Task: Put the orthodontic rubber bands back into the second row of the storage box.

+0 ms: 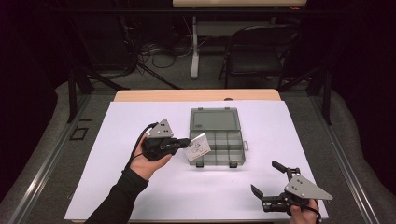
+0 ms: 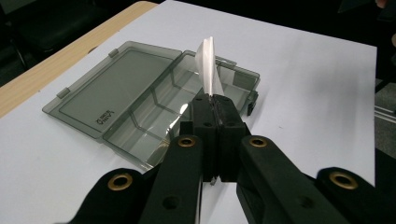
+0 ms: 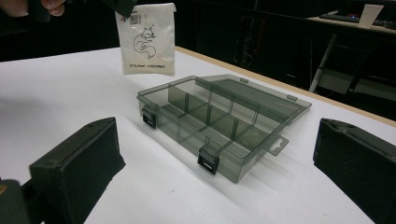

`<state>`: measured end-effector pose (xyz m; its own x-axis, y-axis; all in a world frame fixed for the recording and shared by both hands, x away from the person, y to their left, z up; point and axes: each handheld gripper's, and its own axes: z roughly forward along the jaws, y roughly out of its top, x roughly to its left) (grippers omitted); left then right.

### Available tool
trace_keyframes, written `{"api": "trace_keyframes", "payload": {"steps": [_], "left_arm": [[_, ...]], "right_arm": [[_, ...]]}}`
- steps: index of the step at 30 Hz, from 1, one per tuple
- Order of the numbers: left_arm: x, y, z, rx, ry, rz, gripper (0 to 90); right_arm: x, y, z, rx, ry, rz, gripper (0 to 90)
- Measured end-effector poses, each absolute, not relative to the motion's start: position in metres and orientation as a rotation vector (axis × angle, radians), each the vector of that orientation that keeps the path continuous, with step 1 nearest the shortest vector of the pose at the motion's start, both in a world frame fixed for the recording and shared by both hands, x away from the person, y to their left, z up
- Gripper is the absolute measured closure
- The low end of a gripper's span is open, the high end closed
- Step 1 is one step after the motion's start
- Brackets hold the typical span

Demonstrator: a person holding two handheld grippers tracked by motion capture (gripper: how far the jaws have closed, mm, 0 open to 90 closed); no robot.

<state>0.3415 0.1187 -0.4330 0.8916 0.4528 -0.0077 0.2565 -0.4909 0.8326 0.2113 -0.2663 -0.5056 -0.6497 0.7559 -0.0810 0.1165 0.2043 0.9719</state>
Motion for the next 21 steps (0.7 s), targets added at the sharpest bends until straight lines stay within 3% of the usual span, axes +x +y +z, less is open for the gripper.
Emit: {"api": "trace_keyframes", "payload": {"steps": [21], "left_arm": [[0.375,0.086,-0.442,2.165,0.505,0.231,89.5]], "right_arm": [[0.212,-0.266,-0.507,0.810,1.912,1.487,0.3]]}}
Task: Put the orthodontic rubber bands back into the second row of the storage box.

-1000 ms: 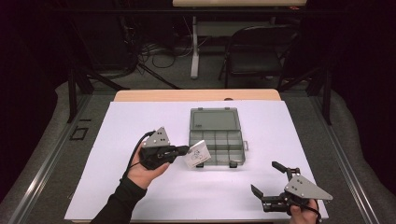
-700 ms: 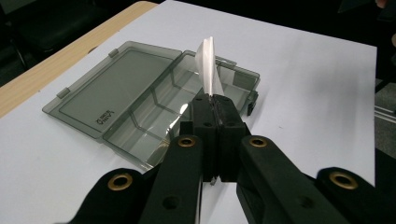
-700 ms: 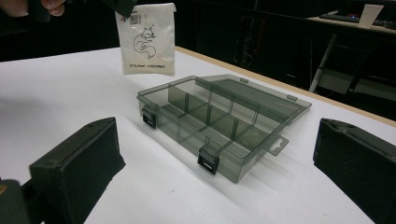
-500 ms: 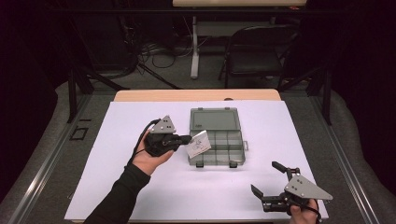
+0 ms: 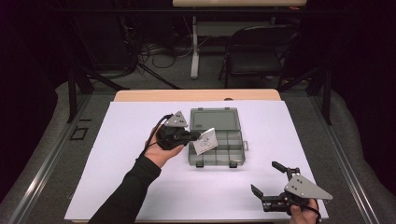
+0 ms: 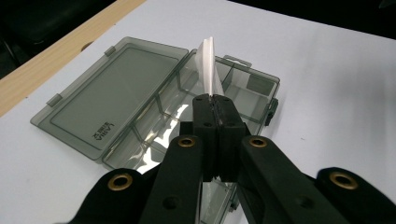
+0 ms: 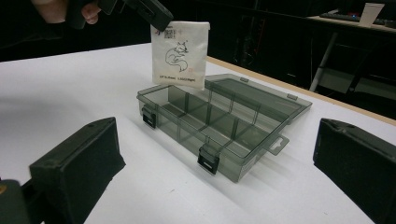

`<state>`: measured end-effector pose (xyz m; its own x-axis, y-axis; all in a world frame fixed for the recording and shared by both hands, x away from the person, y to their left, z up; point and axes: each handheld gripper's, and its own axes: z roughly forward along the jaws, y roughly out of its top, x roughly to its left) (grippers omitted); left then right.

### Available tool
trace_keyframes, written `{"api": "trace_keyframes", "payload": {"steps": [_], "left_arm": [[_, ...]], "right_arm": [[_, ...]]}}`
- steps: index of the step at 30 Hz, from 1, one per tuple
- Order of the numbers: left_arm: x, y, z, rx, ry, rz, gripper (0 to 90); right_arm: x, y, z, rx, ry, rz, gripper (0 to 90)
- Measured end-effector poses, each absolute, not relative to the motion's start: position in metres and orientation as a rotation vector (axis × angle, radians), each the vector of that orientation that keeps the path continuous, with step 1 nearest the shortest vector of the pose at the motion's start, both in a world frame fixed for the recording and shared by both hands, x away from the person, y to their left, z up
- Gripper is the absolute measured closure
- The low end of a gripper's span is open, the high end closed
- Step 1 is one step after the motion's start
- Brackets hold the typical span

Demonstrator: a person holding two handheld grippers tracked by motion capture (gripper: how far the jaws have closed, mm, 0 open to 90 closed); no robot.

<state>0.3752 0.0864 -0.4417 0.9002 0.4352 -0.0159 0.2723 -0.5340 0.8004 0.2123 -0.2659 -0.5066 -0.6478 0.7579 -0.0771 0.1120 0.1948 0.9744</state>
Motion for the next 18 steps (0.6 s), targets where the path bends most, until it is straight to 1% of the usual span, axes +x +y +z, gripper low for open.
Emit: {"api": "trace_keyframes", "payload": {"steps": [18], "left_arm": [[0.383,0.055,-0.463,2.225,0.475,0.173,89.4]], "right_arm": [[0.212,-0.266,-0.506,0.810,1.920,1.479,0.3]]}}
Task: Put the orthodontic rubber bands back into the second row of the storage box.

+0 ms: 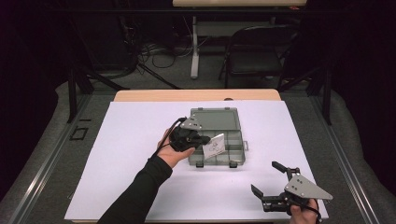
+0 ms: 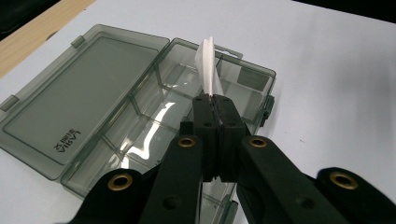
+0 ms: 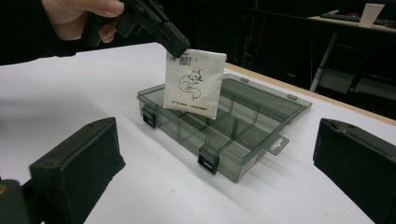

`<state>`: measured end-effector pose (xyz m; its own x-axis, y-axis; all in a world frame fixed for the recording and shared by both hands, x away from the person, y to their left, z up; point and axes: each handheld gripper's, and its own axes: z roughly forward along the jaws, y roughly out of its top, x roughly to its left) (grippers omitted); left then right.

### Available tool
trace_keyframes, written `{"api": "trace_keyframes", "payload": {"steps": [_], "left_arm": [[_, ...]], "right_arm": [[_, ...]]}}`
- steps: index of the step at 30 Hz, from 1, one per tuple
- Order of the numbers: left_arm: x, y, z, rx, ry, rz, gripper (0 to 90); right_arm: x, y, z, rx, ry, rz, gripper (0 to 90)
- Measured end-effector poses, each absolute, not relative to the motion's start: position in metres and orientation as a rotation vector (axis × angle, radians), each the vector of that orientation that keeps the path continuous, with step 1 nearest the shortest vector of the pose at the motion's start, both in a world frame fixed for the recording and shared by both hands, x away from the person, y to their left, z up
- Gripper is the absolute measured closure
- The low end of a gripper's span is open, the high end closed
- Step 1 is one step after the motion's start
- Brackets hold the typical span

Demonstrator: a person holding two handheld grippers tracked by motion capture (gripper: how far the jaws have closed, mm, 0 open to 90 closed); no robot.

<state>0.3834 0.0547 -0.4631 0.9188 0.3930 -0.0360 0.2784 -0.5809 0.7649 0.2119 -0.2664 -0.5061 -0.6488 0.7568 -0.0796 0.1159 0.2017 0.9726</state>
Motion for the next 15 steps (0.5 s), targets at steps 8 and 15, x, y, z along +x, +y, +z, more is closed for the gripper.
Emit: {"api": "trace_keyframes", "payload": {"steps": [8,15], "left_arm": [[0.384,0.050,-0.471,2.242,0.477,0.154,89.4],[0.386,0.049,-0.481,2.260,0.489,0.134,89.4]], "right_arm": [[0.212,-0.266,-0.506,0.807,1.919,1.481,0.3],[0.212,-0.266,-0.506,0.808,1.919,1.482,0.3]]}}
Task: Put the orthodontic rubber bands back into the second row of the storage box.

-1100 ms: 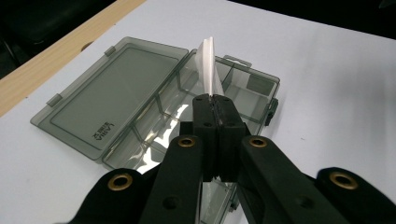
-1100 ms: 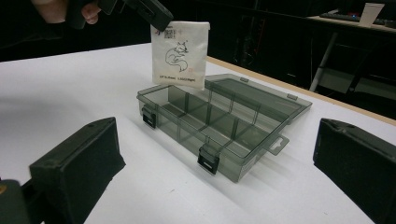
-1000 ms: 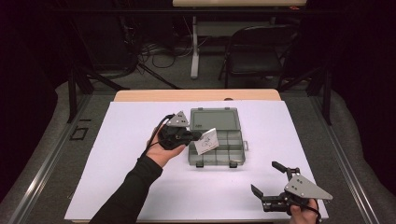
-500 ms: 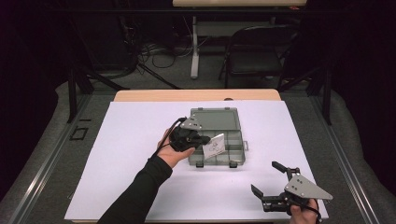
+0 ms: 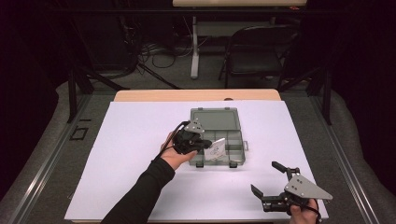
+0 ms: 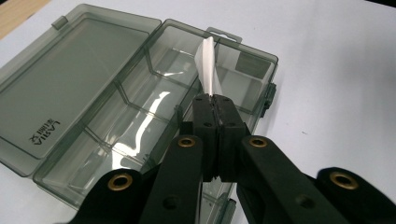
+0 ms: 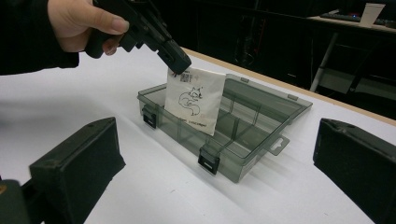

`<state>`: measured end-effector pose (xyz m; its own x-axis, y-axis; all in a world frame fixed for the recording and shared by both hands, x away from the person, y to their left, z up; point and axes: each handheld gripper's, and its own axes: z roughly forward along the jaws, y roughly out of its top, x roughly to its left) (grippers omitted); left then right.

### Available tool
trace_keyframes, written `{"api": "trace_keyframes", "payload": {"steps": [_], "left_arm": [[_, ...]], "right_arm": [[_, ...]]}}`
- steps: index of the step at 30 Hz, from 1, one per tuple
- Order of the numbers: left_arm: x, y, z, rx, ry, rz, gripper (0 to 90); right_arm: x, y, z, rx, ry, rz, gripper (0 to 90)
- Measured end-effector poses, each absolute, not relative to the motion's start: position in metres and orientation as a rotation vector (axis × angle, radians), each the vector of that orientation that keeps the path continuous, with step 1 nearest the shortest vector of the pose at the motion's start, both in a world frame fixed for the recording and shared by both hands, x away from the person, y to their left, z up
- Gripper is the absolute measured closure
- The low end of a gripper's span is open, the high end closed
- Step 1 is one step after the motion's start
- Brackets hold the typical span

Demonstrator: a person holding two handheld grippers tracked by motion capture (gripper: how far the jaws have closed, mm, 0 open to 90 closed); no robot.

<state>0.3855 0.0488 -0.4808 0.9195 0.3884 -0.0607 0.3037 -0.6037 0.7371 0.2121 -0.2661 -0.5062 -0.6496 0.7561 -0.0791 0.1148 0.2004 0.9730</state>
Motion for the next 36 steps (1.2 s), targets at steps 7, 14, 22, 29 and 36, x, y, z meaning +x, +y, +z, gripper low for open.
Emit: {"api": "trace_keyframes", "payload": {"steps": [7,14,22,29,36], "left_arm": [[0.384,0.046,-0.488,2.266,0.495,0.115,89.4],[0.385,0.048,-0.493,2.264,0.511,0.106,89.0],[0.385,0.048,-0.493,2.265,0.522,0.119,87.3],[0.385,0.048,-0.494,2.272,0.528,0.132,83.4],[0.386,0.050,-0.492,2.248,0.588,0.163,64.1]], "right_arm": [[0.212,-0.266,-0.506,0.809,1.919,1.481,0.3],[0.212,-0.266,-0.506,0.809,1.923,1.480,0.3],[0.212,-0.266,-0.506,0.809,1.924,1.479,0.3],[0.212,-0.266,-0.506,0.808,1.919,1.481,0.3],[0.212,-0.266,-0.506,0.809,1.924,1.479,0.3]]}}
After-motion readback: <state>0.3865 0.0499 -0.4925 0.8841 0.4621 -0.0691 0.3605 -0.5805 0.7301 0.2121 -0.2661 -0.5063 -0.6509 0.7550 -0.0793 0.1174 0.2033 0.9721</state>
